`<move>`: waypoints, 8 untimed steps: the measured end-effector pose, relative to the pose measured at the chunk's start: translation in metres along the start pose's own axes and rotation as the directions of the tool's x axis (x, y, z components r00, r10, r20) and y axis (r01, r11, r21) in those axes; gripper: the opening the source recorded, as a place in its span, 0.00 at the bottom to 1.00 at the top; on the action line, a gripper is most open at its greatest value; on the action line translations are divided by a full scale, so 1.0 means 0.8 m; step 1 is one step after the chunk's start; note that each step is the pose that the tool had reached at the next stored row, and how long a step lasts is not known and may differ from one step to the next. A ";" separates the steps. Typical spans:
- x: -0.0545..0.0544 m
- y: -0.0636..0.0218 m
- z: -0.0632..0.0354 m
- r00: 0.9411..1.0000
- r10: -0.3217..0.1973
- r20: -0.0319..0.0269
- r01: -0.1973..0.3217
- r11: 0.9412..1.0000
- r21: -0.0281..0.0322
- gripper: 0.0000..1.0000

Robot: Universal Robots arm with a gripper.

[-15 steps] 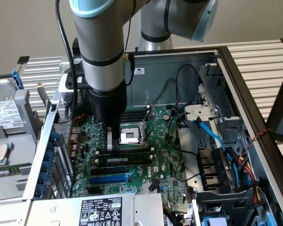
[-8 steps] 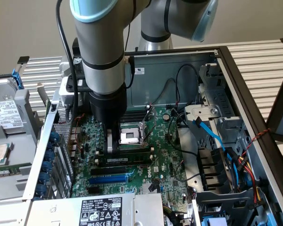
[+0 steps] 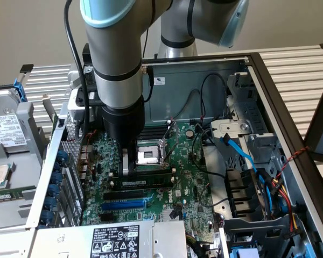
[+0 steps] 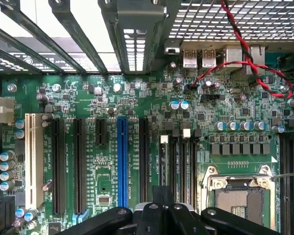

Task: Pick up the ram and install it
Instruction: 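Press down the ram until it locks into place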

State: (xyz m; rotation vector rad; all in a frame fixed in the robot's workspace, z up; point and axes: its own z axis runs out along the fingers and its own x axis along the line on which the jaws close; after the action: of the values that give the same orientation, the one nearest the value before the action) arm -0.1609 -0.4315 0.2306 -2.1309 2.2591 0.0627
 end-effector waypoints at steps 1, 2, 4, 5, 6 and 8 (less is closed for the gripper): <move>0.001 -0.001 -0.005 1.000 0.000 0.000 0.000 1.000 -0.001 0.11; 0.001 -0.005 -0.009 1.000 0.000 0.002 0.000 1.000 -0.002 0.11; 0.000 -0.013 -0.018 1.000 0.000 0.005 0.000 1.000 -0.004 0.11; 0.000 -0.017 -0.022 1.000 0.000 0.007 0.000 1.000 -0.004 0.11; 0.000 -0.022 -0.026 1.000 0.000 0.009 0.000 1.000 -0.005 0.11; -0.001 -0.031 -0.034 1.000 0.000 0.013 0.000 1.000 -0.006 0.11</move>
State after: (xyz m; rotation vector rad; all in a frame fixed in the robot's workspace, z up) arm -0.1359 -0.4333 0.2581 -2.1269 2.2551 0.0831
